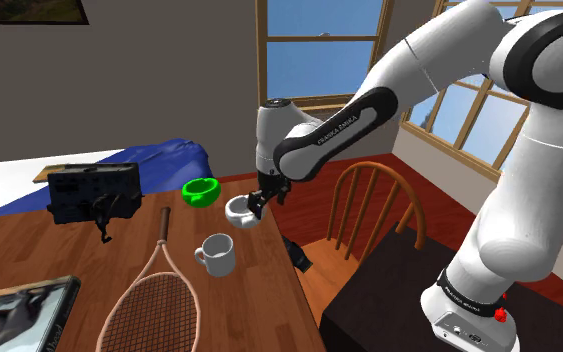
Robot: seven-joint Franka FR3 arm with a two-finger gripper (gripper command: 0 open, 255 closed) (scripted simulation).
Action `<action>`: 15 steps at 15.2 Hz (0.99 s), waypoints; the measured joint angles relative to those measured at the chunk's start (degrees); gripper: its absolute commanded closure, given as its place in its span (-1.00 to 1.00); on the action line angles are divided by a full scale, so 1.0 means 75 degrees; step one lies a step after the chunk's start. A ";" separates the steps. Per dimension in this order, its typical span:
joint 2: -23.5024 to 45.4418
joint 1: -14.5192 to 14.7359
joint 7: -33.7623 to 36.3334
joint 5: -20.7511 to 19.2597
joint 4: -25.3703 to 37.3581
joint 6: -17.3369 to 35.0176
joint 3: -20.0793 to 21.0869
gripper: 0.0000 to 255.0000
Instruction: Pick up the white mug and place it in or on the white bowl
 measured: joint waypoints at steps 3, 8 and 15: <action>0.0903 0.0177 0.0450 -0.0413 0.0595 0.0257 -0.0028 -1.00; 0.2363 0.0653 0.1144 -0.0989 0.1844 0.0384 -0.0180 -1.00; 0.4088 0.1224 0.1621 -0.1401 0.3517 0.0395 -0.0453 -1.00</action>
